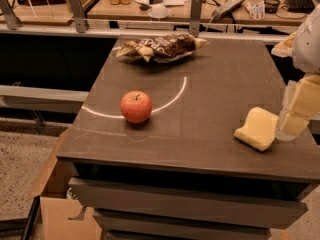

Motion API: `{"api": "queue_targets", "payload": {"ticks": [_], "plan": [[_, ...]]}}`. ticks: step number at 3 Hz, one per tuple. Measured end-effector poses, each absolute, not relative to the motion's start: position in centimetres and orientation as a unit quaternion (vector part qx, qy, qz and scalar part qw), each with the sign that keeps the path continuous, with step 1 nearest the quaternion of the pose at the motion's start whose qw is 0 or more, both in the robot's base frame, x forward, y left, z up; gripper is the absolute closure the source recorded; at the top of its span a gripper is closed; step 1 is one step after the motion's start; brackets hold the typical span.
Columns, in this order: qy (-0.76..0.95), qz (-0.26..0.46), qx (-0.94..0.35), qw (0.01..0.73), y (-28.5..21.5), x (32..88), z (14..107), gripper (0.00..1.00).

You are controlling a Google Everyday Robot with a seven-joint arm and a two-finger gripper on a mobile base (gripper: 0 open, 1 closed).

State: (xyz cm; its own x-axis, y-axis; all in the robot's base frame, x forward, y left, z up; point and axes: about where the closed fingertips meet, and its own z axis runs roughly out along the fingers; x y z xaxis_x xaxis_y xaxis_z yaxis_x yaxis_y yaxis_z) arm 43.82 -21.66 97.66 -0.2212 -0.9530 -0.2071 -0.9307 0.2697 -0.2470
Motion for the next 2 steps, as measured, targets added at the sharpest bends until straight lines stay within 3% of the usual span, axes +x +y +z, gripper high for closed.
{"api": "queue_targets", "payload": {"ticks": [2], "plan": [[0.792, -0.004, -0.578, 0.198, -21.9, 44.09, 97.87, 0.0]]}}
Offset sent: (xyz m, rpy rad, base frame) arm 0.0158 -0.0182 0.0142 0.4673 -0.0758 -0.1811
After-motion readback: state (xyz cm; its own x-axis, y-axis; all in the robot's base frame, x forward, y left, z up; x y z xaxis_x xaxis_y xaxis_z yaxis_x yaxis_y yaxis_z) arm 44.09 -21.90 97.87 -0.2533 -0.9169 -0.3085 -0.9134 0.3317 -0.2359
